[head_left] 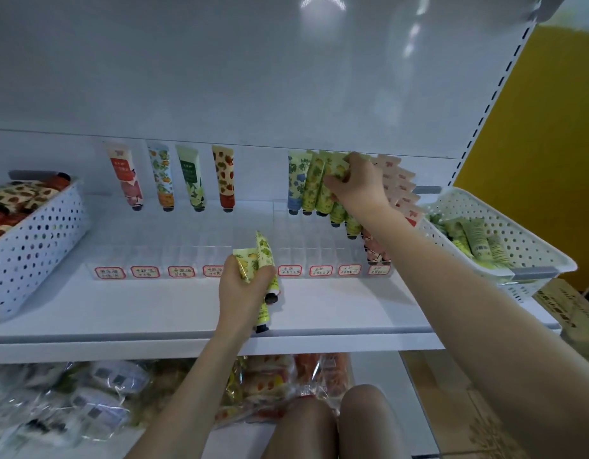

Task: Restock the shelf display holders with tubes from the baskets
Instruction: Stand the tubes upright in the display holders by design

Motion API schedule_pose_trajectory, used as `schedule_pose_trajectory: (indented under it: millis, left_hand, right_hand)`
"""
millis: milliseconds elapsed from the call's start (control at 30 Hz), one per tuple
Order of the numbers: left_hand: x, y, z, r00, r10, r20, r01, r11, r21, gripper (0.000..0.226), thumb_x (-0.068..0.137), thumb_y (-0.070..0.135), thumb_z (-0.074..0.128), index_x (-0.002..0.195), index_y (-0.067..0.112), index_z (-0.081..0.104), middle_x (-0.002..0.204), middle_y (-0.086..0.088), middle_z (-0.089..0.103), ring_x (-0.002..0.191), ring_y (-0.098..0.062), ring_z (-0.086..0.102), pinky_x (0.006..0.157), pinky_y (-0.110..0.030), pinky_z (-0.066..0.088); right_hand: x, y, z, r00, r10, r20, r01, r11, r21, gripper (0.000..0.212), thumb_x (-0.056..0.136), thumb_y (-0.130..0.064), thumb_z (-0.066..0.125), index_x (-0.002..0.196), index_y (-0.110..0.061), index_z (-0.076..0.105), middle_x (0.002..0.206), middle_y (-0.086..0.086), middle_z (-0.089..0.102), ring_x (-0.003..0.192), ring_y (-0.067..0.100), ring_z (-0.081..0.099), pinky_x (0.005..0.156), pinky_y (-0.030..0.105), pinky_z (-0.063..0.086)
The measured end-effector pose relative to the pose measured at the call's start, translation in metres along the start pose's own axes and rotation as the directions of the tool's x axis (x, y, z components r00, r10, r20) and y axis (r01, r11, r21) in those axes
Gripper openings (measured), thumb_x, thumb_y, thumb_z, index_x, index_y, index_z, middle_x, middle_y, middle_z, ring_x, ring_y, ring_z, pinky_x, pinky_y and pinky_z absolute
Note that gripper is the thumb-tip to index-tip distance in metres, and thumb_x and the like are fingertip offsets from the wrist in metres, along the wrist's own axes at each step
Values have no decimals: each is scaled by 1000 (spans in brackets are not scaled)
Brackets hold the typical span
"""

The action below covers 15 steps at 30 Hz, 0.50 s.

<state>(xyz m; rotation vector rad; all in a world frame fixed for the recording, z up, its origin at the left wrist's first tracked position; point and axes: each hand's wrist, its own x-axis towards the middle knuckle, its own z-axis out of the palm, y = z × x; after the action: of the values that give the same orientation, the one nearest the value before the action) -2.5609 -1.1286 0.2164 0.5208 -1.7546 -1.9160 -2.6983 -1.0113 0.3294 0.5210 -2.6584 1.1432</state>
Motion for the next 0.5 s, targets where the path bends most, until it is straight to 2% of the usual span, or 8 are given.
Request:
schedule_pose_trajectory:
  millis: [100, 233, 333, 433, 500]
  left_hand:
    - [0, 0, 0, 1000, 8, 21, -8, 1000, -3, 16, 87, 9, 60, 88, 21, 49, 85, -5, 57, 68, -18, 57, 46, -18, 49]
    - [1, -1, 0, 1000, 7, 30, -7, 1000, -10, 17, 87, 9, 60, 88, 21, 49, 87, -5, 58, 69, -18, 58, 47, -18, 50]
    - [1, -2, 0, 999, 13, 44, -12, 1000, -4, 17, 87, 9, 60, 89, 22, 49, 87, -5, 58, 70, -18, 58, 48, -19, 51]
    - [0, -2, 0, 999, 7, 49, -7, 1000, -6, 19, 87, 8, 61, 88, 23, 49, 85, -4, 57, 69, -18, 58, 48, -18, 51]
    - [0, -2, 0, 999, 0, 44, 0, 1000, -7, 19, 87, 8, 61, 87, 23, 49, 84, -3, 57, 69, -18, 58, 48, -18, 51]
  right_hand:
    - [4, 2, 7, 1000, 7, 3, -7, 998, -57, 12, 89, -14, 55, 91, -8, 45, 80, 14, 56, 82, 33, 63, 65, 38, 49]
    - [8, 4, 11, 999, 44, 22, -40, 988, -152, 15, 90, -12, 50, 80, -8, 39, 67, 3, 40, 63, 23, 43, 51, 28, 34]
    - [11, 3, 7, 999, 41, 15, -37, 981, -190, 13, 91, -7, 43, 79, -9, 39, 64, 1, 38, 54, 16, 36, 44, 23, 27]
    - [19, -1, 2, 1000, 5, -9, -7, 960, -281, 34, 92, -7, 42, 61, -13, 30, 56, 3, 34, 47, 15, 31, 41, 25, 22]
    - [23, -3, 0, 1000, 5, -25, -14, 937, -348, 40, 93, -10, 44, 57, -14, 27, 54, 3, 32, 46, 17, 30, 42, 24, 21]
